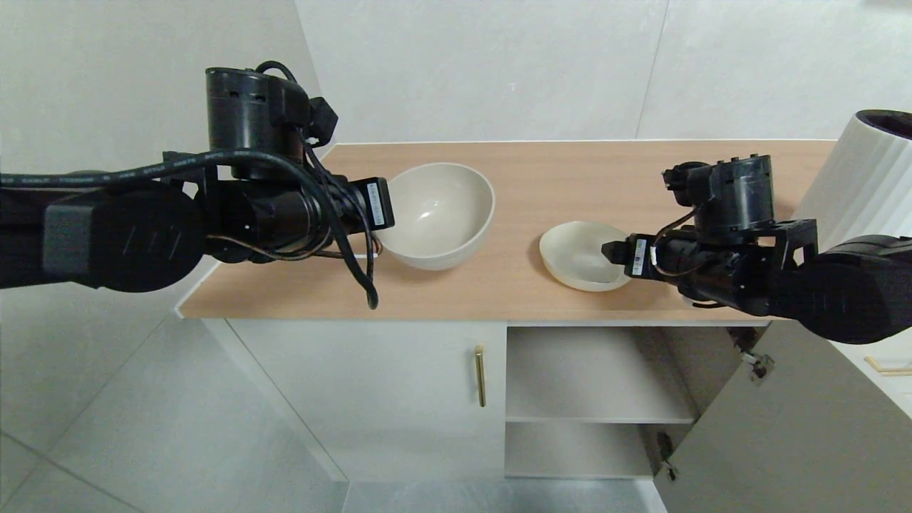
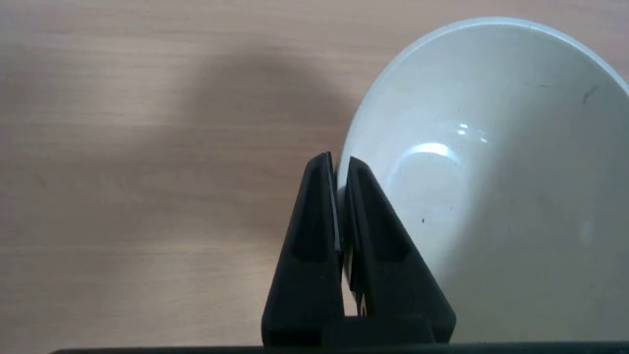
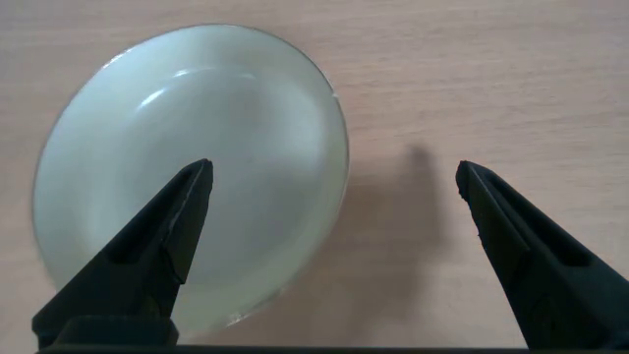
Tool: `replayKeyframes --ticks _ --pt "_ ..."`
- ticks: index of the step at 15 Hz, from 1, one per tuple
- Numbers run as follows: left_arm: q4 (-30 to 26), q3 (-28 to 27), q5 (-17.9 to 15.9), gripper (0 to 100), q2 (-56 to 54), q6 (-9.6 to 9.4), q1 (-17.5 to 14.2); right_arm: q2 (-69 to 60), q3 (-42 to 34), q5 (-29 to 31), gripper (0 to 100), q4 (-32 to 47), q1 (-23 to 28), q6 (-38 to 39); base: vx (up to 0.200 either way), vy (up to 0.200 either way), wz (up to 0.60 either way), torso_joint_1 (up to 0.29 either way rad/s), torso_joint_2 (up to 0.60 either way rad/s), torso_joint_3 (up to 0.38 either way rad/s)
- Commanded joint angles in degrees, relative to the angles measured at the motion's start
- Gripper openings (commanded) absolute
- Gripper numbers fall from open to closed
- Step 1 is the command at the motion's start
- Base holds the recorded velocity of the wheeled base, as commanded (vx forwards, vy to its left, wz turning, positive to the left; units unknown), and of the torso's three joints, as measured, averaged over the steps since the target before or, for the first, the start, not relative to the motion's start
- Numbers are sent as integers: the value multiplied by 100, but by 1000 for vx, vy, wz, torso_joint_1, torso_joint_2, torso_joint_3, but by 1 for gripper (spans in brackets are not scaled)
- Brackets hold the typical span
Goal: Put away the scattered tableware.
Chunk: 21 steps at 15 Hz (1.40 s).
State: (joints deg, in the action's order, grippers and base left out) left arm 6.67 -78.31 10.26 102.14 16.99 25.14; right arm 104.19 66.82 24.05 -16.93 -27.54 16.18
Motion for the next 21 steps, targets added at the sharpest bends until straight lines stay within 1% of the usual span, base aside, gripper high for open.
replayKeyframes --ticks 1,6,7,15,17,20,21 --pt "1 9 2 0 -19 6 9 259 16 100 100 -91 -6 17 0 0 0 0 0 0" --pt "1 27 2 0 -10 -3 44 339 68 117 100 -188 -6 87 0 0 0 0 0 0" --pt "1 27 2 0 -10 -3 53 339 112 108 0 -188 -6 202 0 0 0 0 0 0" --pt "1 70 11 0 -19 23 88 259 156 82 0 -188 -6 325 0 0 0 0 0 0" --pt "45 194 19 0 -63 32 79 207 174 73 0 -188 3 351 0 0 0 0 0 0" --pt "713 695 28 0 -415 190 79 -189 103 73 0 -126 -6 351 0 0 0 0 0 0" --pt "1038 1125 11 0 -678 181 79 -444 -2 38 0 -117 -6 351 0 0 0 0 0 0"
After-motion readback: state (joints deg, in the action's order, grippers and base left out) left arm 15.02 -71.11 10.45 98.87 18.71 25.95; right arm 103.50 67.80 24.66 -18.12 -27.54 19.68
